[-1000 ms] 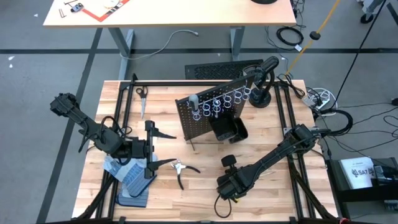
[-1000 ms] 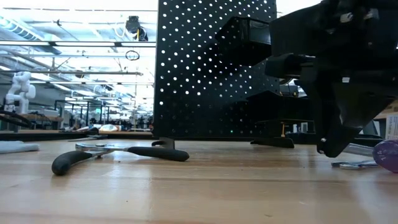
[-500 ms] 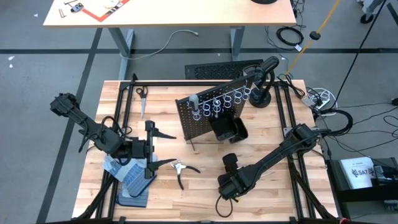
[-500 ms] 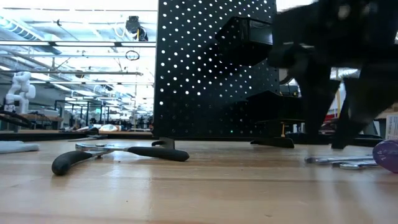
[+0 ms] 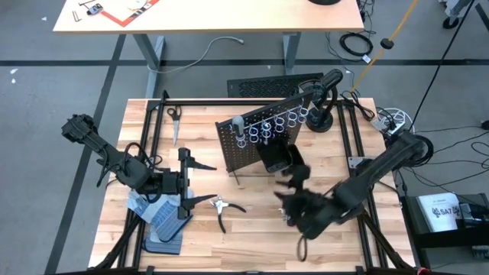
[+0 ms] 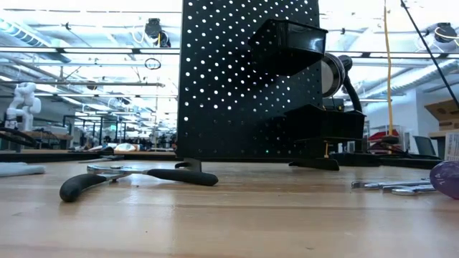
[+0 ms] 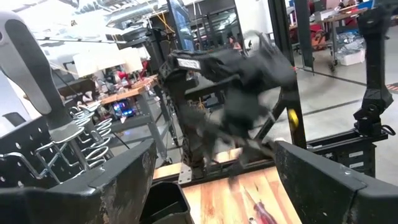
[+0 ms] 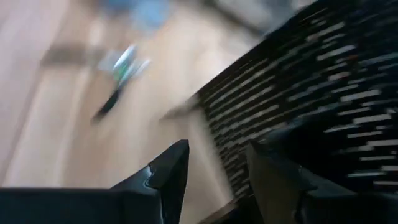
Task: Hang tools onto peg board
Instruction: Unhang the silver wrench from the black peg board
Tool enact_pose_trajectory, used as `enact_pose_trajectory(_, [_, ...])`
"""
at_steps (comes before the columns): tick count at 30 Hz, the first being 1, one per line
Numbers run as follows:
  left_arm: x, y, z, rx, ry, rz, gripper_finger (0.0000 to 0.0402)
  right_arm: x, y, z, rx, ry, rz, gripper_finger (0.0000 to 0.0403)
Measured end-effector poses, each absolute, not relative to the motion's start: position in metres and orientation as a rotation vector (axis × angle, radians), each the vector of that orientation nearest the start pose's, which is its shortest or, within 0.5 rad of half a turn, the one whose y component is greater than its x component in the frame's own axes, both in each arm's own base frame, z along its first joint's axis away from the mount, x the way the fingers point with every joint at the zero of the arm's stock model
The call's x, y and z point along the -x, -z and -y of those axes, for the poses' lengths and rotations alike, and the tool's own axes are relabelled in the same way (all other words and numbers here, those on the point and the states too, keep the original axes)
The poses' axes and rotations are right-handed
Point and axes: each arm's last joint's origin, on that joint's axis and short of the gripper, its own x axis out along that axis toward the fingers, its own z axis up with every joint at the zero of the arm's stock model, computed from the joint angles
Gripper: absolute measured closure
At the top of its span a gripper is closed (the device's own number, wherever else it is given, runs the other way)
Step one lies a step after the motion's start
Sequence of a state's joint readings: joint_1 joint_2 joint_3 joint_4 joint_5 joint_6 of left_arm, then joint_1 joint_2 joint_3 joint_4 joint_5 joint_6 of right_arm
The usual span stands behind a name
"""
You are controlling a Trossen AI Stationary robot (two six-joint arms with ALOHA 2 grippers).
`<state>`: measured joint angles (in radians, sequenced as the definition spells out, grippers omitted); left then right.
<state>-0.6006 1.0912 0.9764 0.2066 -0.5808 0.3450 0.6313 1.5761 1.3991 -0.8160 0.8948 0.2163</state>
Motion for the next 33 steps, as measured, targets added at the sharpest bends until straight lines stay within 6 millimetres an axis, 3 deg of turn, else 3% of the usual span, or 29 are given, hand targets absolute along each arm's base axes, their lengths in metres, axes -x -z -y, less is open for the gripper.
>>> enact_pose_trajectory(7, [-0.207, -0.378, 0.123, -0.294, 0.006, 0.079, 0.0068, -0.254, -0.394, -0.14, 0.366, 0.569, -0.277, 0.0247])
enact_pose_trajectory(14, [-0.207, -0.377, 0.123, -0.299, 0.007, 0.073, 0.0068, -0.254, -0.438, -0.112, 0.304, 0.656, -0.097, 0.0248])
enact_pose_trajectory(21, [-0.207, -0.377, 0.122, -0.299, 0.005, 0.073, 0.0068, -0.265, -0.444, -0.095, 0.256, 0.572, -0.022, 0.0248])
enact_pose_trajectory(33, [-0.209, -0.377, 0.12, -0.301, -0.004, 0.069, 0.0068, -0.276, -0.439, -0.073, 0.2, 0.597, -0.033, 0.0248])
